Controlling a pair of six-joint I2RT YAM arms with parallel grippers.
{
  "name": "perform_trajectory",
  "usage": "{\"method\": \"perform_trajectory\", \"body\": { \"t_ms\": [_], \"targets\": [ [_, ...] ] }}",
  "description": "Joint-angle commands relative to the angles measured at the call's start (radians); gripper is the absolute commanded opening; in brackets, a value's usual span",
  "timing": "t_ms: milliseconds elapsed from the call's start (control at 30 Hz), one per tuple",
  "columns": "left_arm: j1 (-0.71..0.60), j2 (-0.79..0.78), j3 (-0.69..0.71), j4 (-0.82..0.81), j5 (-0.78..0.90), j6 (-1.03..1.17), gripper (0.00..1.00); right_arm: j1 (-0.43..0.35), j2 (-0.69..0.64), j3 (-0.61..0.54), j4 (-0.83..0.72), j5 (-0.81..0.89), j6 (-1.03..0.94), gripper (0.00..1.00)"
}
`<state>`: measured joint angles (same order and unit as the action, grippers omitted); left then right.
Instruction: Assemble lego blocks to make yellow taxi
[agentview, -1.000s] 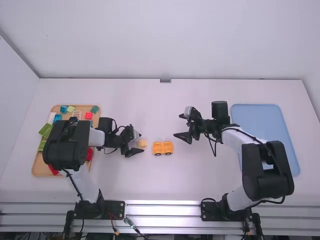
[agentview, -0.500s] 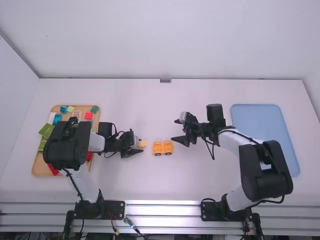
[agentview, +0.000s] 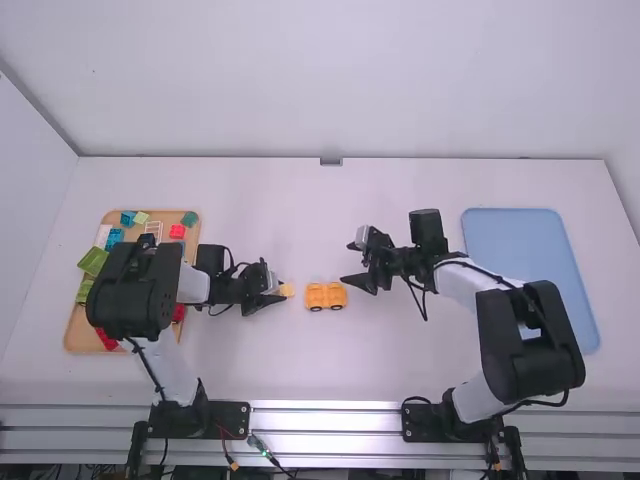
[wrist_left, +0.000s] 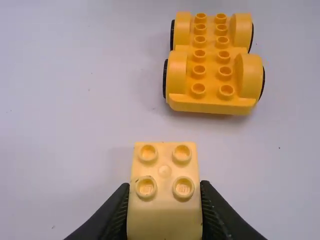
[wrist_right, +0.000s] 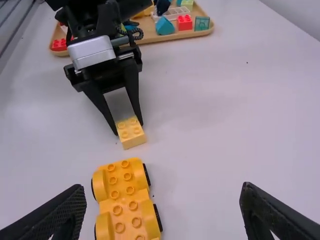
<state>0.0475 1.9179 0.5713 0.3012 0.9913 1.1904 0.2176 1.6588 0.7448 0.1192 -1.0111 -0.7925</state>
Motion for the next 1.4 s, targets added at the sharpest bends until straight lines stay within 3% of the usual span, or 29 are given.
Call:
{"method": "perform_trajectory", "body": {
  "t_ms": [0, 67, 167, 367, 667, 800, 1367],
  "targets": [
    [-0.008, 0.016, 0.009, -0.003, 0.01, 0.004, 0.32, -0.002, 0.004, -0.007, -0.005, -0.009, -0.001, 0.81],
    [-0.008, 0.016, 0.009, -0.004, 0.01, 0.004, 0.33, -0.002, 0.004, -0.007, -0.011, -0.005, -0.002, 0.81],
    [-0.009, 0.016, 0.009, -0.004, 0.01, 0.004, 0.48, 0.0, 0.004, -0.007, -0.018, 0.015, -0.002, 0.81],
    [-0.016, 0.016, 0.011, 0.001, 0.013, 0.004, 0.59, 0.0, 0.004, -0.007, -0.022, 0.013, -0.002, 0.81],
    [-0.031, 0.016, 0.011, 0.011, -0.008, 0.003, 0.49, 0.0, 0.004, -0.006, -0.022, 0.013, -0.001, 0.81],
    [-0.037, 0.016, 0.011, 0.014, -0.014, 0.003, 0.33, 0.0, 0.004, -0.006, -0.022, 0.014, -0.001, 0.81],
    [-0.042, -0.013, 0.011, 0.111, -0.01, -0.154, 0.31, 0.005, 0.004, -0.036, -0.079, 0.015, -0.098, 0.81]
  ]
}}
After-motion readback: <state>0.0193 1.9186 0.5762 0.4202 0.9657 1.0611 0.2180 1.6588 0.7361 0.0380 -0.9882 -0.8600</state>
